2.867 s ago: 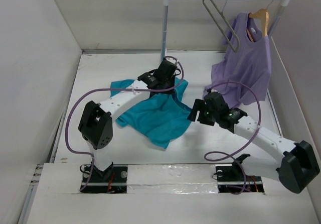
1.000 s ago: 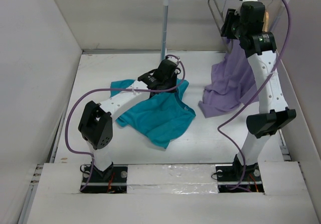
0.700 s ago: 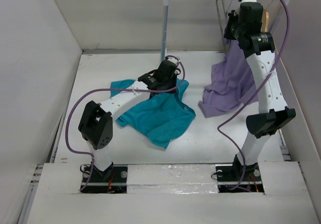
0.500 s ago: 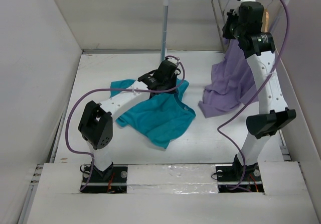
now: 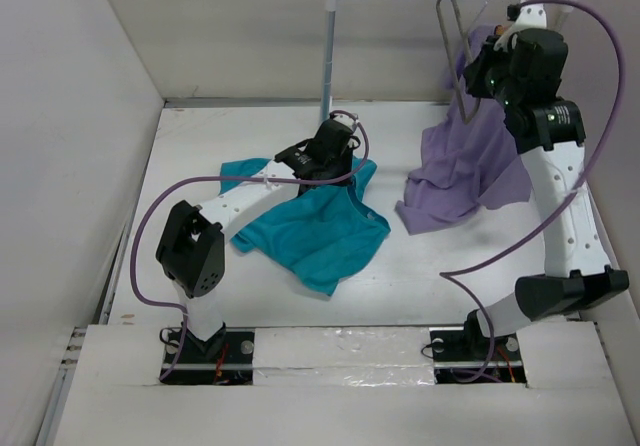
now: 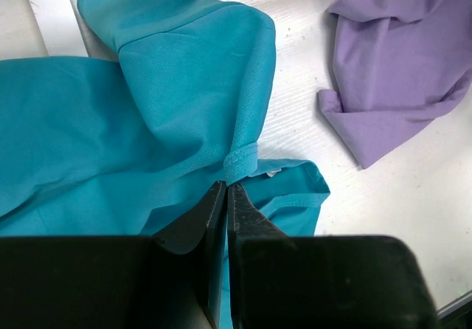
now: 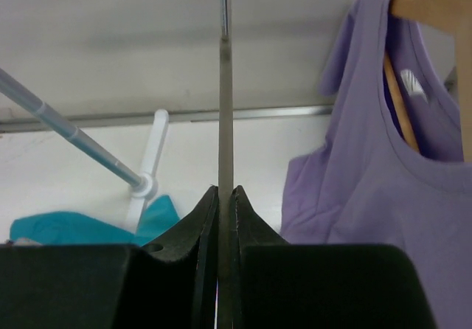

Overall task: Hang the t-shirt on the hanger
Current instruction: Pick up the hanger from the clothesline, then place the T-shirt on the hanger.

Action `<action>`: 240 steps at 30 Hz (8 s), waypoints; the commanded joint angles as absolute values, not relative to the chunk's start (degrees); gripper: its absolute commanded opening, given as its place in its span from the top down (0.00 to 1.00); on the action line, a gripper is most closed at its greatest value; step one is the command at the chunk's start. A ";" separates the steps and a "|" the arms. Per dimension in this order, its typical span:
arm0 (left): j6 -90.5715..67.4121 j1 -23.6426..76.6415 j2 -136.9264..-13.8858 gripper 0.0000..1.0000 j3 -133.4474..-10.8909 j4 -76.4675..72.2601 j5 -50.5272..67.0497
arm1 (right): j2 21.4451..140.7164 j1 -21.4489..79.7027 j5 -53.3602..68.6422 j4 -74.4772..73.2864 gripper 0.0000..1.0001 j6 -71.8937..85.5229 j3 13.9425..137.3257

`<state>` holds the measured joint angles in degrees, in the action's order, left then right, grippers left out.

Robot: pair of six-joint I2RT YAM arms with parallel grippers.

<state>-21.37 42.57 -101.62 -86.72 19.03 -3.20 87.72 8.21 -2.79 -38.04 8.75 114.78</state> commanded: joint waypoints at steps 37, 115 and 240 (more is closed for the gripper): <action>-23.91 39.55 -106.61 1.00 -97.82 20.83 1.84 | 39.02 29.36 10.56 -46.15 1.00 31.55 55.37; -17.50 45.18 -75.94 0.72 -86.84 19.51 20.83 | 51.42 55.28 -41.48 10.22 1.00 24.36 52.04; -22.24 29.18 -92.10 0.46 -122.60 8.27 20.30 | 58.98 54.49 -26.19 16.00 1.00 11.77 67.94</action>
<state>-22.17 28.93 -92.82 -119.20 14.28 20.91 60.77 54.76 -27.51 14.09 9.58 67.53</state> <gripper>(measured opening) 0.538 0.105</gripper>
